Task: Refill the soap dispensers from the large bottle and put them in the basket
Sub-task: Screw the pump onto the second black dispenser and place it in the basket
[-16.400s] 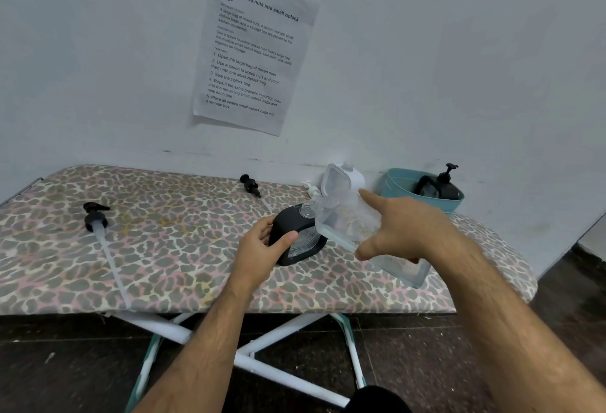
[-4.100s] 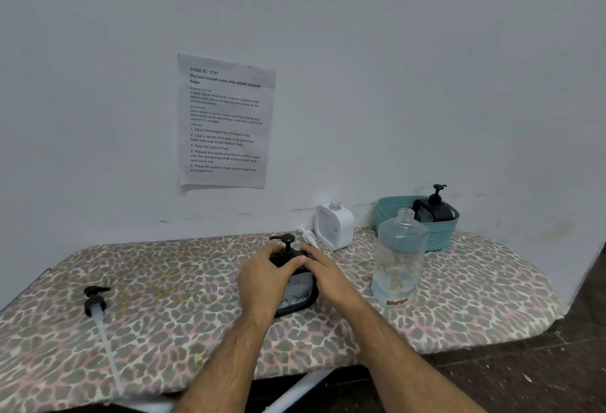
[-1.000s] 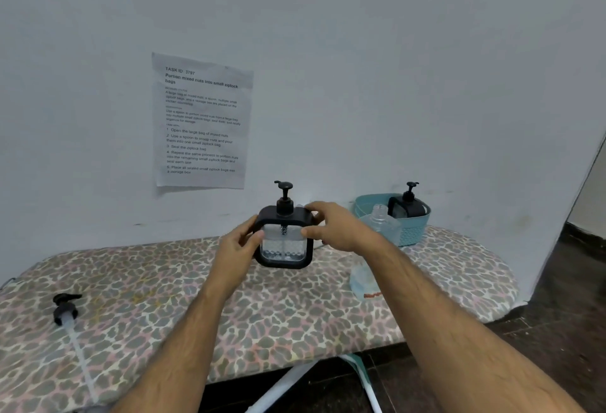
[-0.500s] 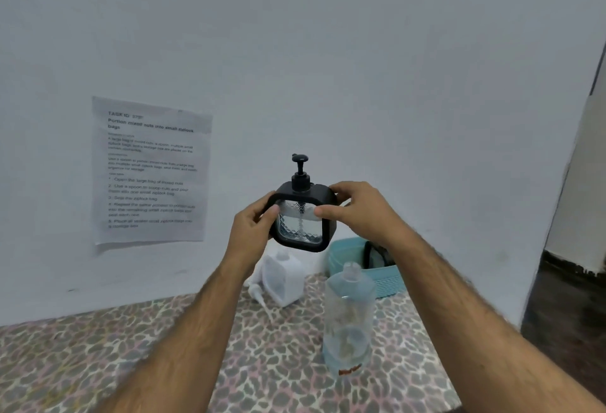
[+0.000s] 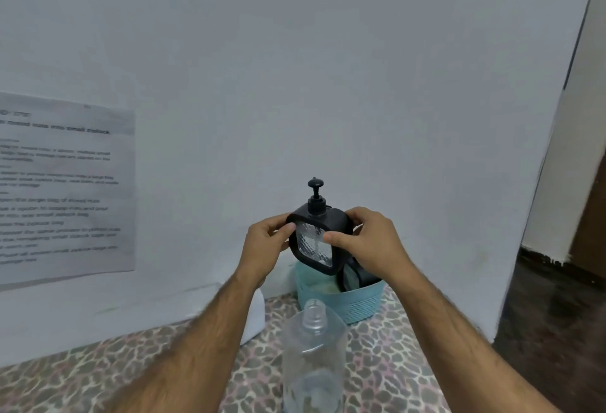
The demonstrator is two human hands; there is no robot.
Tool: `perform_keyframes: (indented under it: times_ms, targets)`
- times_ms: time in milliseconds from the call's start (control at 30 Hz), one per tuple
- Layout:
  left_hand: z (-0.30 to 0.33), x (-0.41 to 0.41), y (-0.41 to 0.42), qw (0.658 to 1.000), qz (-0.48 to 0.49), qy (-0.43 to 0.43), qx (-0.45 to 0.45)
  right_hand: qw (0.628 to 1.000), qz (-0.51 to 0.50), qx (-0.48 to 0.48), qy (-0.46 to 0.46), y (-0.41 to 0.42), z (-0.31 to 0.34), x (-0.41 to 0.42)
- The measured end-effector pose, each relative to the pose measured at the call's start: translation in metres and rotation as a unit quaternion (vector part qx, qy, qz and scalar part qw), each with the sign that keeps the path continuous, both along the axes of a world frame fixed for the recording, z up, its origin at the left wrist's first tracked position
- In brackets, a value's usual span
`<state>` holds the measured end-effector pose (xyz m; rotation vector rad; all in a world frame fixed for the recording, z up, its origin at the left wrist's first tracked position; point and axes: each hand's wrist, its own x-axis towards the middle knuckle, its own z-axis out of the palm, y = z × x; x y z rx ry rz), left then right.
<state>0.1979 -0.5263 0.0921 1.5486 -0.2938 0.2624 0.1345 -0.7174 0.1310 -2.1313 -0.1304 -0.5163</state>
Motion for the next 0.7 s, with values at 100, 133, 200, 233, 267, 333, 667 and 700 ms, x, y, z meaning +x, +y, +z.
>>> perform_keyframes:
  times_ms: [100, 133, 200, 233, 267, 333, 667, 700]
  targets:
    - [-0.016, 0.018, -0.013, 1.0, -0.004, 0.021, 0.022, 0.999, -0.036, 0.021, 0.0, -0.006, -0.019, 0.015]
    - [-0.02, 0.023, -0.017, 0.999, -0.004, 0.028, 0.031, 0.999, -0.047, 0.025, 0.002, -0.007, -0.025, 0.019]
    - [-0.029, 0.031, -0.026, 0.998, -0.015, 0.04, 0.054, 0.997, -0.065, 0.032, 0.008, -0.01, -0.038, 0.026]
    - [-0.034, 0.034, -0.029, 0.997, -0.022, 0.045, 0.062, 0.997, -0.072, 0.035, 0.01, -0.01, -0.044, 0.028]
    - [-0.039, 0.038, -0.031, 0.996, -0.029, 0.046, 0.07, 0.996, -0.079, 0.037, 0.013, -0.01, -0.051, 0.031]
    - [-0.047, 0.044, -0.034, 0.994, -0.041, 0.043, 0.096, 0.995, -0.094, 0.035, 0.019, -0.01, -0.062, 0.036]
    - [-0.063, 0.064, -0.05, 0.976, -0.08, 0.086, 0.182, 0.986, -0.152, -0.005, 0.064, -0.014, -0.087, 0.053]
    - [-0.064, 0.066, -0.051, 0.974, -0.083, 0.086, 0.195, 0.986, -0.151, -0.013, 0.071, -0.014, -0.089, 0.054]
